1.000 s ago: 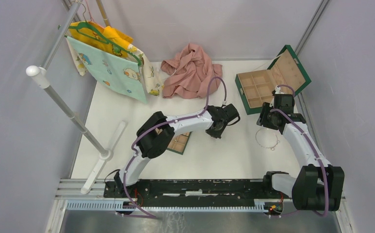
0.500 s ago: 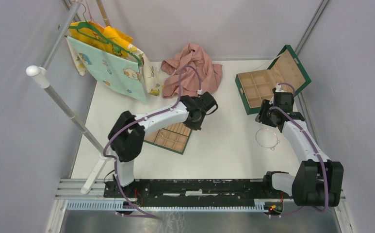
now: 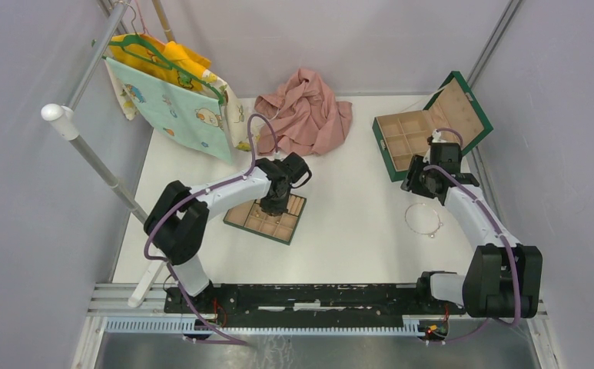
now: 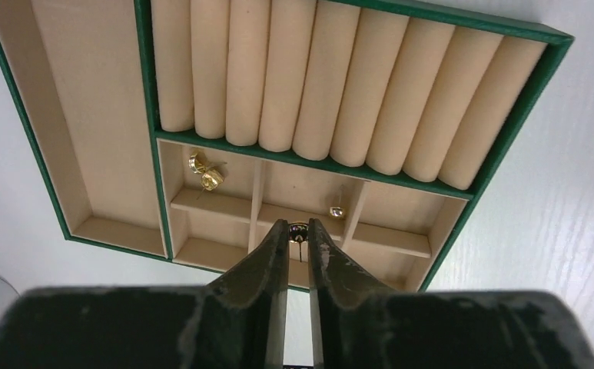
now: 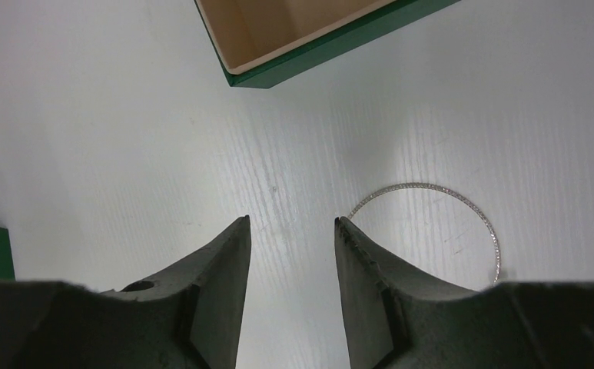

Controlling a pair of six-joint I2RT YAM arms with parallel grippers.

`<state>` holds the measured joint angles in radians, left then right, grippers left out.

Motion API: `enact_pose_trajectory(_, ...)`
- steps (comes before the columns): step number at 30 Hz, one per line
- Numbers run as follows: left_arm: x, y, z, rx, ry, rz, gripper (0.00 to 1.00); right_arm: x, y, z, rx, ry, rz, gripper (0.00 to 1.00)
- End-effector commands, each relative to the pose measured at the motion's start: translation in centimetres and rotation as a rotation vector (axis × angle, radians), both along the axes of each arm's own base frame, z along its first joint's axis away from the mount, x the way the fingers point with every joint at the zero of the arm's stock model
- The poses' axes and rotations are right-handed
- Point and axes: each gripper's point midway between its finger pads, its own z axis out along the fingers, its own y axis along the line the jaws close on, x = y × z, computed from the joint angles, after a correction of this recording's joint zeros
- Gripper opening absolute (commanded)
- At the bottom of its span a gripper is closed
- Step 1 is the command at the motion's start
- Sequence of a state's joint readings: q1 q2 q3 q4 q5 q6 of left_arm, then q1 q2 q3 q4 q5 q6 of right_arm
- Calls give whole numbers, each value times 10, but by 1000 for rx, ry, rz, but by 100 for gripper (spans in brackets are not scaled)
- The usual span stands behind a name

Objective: Organize the mixed jewelry

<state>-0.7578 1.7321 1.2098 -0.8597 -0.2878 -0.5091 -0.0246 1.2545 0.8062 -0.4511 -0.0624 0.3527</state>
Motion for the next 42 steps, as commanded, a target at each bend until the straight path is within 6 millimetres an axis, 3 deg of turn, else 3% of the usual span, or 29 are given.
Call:
enact_pose_trajectory(1,15,-6,3,-58,-75,69,24,21,5,21,11,-80,9,50)
enact_pose_trajectory(5,18,-5,0,-43,-81,81,41,20,5,21,10,-84,2,50)
enact_pose_trajectory(8,19,-10,6,-66,-83,66,46,21,4,24,-2,-86,5,53)
enact_pose_trajectory(10,23,-14,18,-81,-104,49,46,22,0,28,-35,-90,16,54)
enact_pose_trajectory(13,36,-22,50,-121,-166,15,45,30,-23,48,-171,-109,-3,54)
enact_pose_trajectory(16,47,-55,83,-250,-189,-86,45,45,-32,89,-230,-162,-7,55)
enact_pose_trajectory(19,59,-96,107,-369,-186,-145,45,65,-11,122,-128,-265,45,57)
enact_pose_trajectory(21,64,-115,117,-416,-196,-161,45,74,14,127,-97,-290,107,57)
enact_pose_trajectory(24,68,-128,117,-439,-197,-170,47,83,32,111,-163,-243,174,59)
enact_pose_trajectory(28,61,-142,112,-459,-124,-261,50,108,85,115,-134,-212,391,61)
enact_pose_trajectory(29,61,-140,111,-451,-120,-258,51,116,85,108,-153,-200,395,61)
enact_pose_trajectory(33,62,-134,116,-443,-143,-250,57,151,57,88,-279,-138,305,62)
enact_pose_trajectory(42,55,-123,96,-392,-102,-221,59,194,49,26,-301,-41,328,65)
